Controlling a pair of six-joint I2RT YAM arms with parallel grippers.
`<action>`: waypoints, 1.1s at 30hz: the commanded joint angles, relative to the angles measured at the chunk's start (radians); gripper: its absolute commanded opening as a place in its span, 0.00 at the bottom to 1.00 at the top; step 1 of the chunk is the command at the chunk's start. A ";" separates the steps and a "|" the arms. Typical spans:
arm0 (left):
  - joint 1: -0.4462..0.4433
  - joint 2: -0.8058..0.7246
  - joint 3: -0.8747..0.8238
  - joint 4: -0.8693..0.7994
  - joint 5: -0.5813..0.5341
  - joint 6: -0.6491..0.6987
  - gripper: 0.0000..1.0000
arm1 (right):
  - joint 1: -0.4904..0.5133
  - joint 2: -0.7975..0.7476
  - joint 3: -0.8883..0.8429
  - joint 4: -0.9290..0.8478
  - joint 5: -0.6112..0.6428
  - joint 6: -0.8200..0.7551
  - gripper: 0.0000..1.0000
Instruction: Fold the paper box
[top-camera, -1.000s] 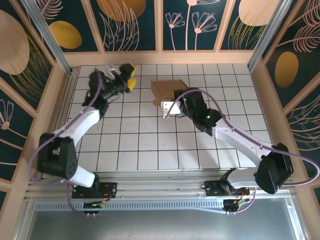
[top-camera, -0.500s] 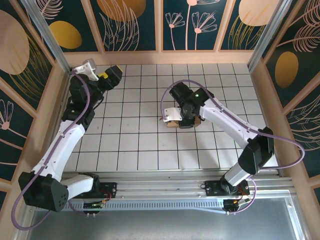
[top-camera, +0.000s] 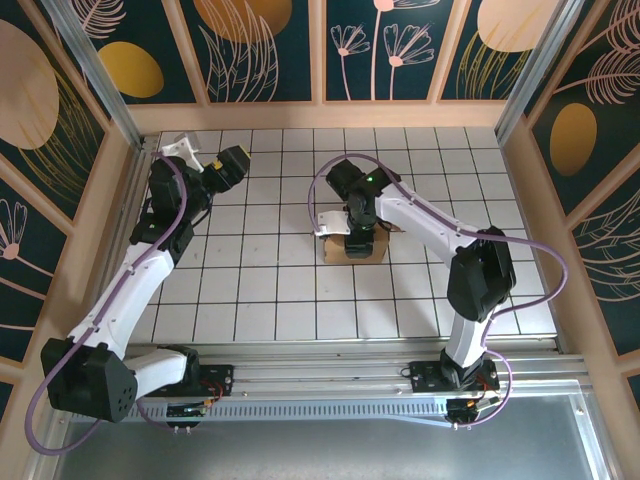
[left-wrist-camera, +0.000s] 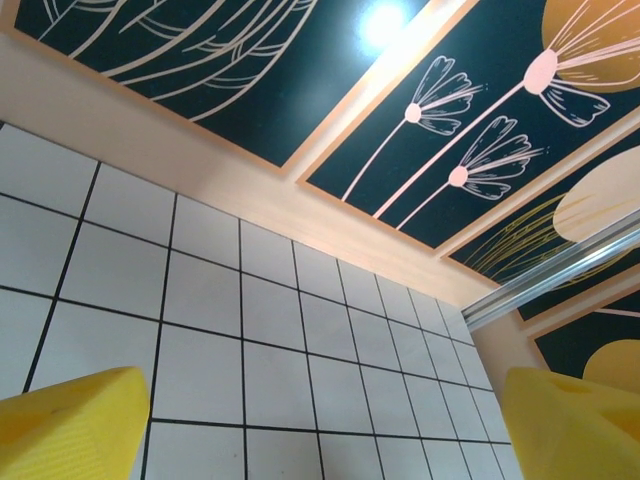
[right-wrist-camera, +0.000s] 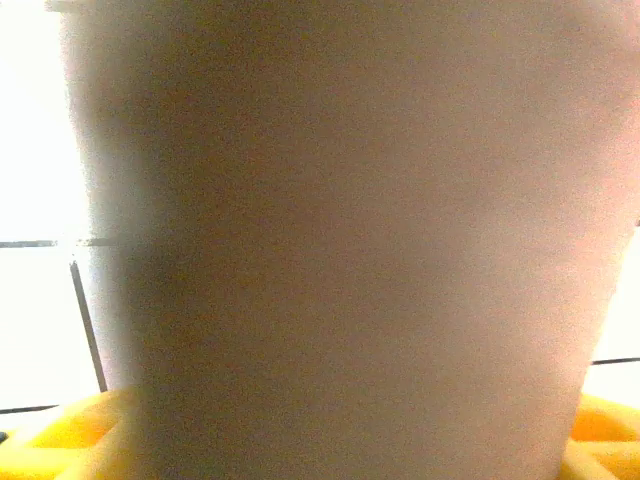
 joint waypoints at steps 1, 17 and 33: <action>-0.001 0.007 -0.012 0.043 0.022 -0.042 0.91 | -0.004 -0.040 -0.021 0.055 -0.014 -0.010 0.77; -0.013 0.131 -0.023 0.114 0.291 0.070 0.89 | -0.012 -0.148 0.063 0.102 -0.103 0.080 0.89; -0.303 0.197 0.247 -0.441 0.028 0.318 0.76 | -0.825 -0.656 -0.566 0.758 -0.919 1.095 0.76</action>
